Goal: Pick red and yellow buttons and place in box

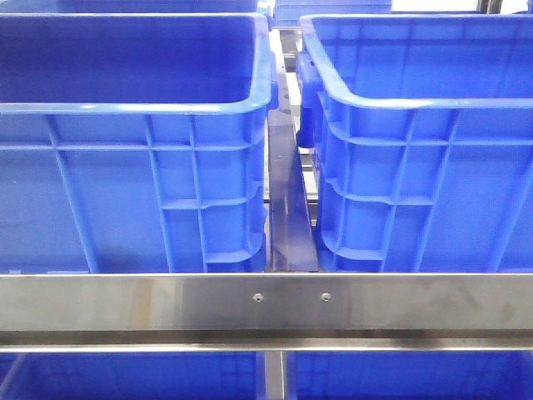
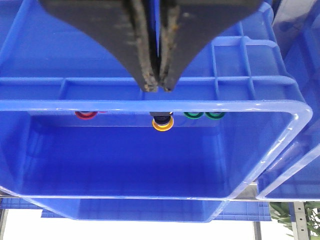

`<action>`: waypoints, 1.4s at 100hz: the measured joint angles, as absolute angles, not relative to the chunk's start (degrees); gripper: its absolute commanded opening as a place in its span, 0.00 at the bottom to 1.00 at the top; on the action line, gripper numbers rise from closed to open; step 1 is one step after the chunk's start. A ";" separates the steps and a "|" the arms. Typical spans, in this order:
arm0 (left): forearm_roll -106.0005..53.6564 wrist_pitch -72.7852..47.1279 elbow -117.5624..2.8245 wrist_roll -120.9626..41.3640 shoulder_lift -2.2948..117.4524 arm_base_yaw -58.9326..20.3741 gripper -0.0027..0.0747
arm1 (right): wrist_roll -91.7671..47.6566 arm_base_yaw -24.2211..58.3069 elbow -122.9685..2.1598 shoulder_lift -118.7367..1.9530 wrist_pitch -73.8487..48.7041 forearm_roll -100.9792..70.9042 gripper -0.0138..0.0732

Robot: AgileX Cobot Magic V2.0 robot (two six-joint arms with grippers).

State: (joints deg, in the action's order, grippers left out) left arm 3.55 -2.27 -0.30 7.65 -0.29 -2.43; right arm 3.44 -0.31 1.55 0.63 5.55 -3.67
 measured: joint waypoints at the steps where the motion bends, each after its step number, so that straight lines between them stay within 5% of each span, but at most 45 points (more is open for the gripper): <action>1: 3.55 -2.27 -0.30 7.65 -0.29 -2.43 0.01 | 3.44 -0.31 1.55 0.63 5.55 -3.67 0.08; 45: 2.20 -5.14 -1.25 7.65 -0.29 -2.43 0.01 | 3.44 -0.31 1.55 0.63 5.55 -3.67 0.08; 64: -0.32 -15.50 -13.07 7.73 1.60 -2.43 0.01 | 3.44 -0.31 1.55 0.63 5.55 -3.67 0.08; 111: -0.87 -43.78 -50.76 3.96 35.24 -2.43 0.01 | 3.44 -0.31 1.55 0.63 5.55 -3.67 0.08; 140: -0.87 -45.58 -56.42 3.63 49.42 -2.43 0.01 | 3.44 -0.31 1.55 0.63 5.55 -3.67 0.08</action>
